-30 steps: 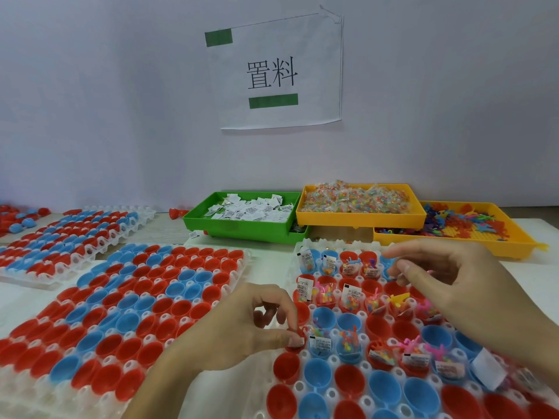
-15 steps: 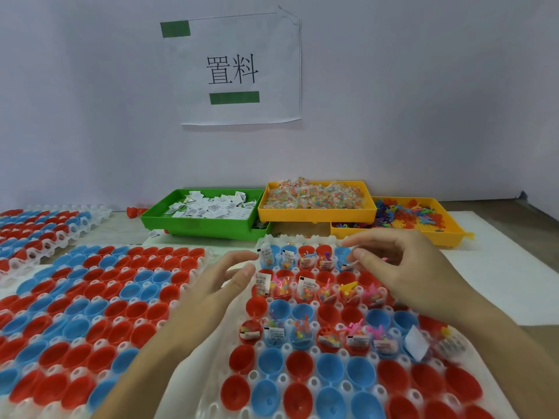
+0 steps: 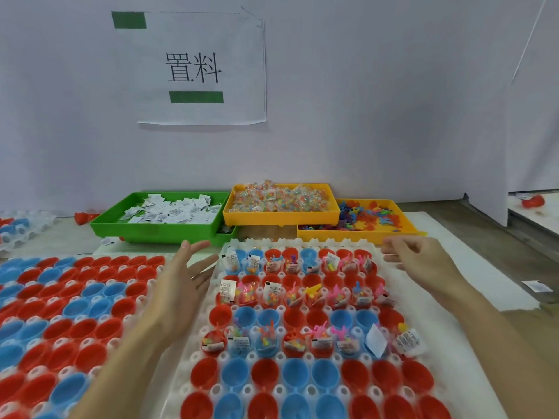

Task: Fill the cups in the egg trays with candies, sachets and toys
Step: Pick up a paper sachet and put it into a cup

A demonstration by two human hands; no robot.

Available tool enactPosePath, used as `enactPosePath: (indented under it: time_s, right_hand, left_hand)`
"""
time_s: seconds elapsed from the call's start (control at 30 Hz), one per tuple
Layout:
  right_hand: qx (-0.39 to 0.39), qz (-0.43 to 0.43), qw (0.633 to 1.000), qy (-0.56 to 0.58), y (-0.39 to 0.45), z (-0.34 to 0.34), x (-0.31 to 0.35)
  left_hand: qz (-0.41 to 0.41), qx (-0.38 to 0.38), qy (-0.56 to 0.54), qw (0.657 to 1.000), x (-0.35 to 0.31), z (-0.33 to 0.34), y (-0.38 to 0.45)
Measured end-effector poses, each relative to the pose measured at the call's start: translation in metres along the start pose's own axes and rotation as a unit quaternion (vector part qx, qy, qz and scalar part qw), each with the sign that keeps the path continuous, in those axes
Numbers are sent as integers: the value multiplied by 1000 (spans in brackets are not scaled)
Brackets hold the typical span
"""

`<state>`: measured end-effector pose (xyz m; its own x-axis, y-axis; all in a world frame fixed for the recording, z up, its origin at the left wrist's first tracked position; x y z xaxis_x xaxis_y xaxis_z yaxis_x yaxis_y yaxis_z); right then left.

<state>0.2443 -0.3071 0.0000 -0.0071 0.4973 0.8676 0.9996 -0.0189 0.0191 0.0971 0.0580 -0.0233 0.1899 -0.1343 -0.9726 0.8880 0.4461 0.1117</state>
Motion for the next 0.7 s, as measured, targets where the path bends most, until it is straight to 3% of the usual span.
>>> enactPosePath:
  time_s: [0.37, 0.57, 0.7]
  right_hand:
    - [-2, -47, 999, 16, -4, 9, 2]
    - [-99, -87, 989, -72, 14, -1, 16]
    - [-91, -130, 974, -164, 50, 4, 43]
  left_hand:
    - [57, 4, 43, 997, 1, 9, -5]
    - [77, -14, 49, 996, -3, 11, -8]
    - [69, -43, 27, 996, 0, 6, -3]
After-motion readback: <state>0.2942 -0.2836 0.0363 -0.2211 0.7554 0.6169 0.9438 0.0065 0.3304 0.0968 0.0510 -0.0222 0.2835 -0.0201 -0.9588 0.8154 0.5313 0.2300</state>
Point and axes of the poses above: each hand's wrist, its own y-axis towards the middle knuckle, its own z-axis out of the palm, x = y × z, the point moved 6 cm from there along y, towards the middle knuckle, and after that the axes turned 8 degrees about z, right-handed, at the moved point
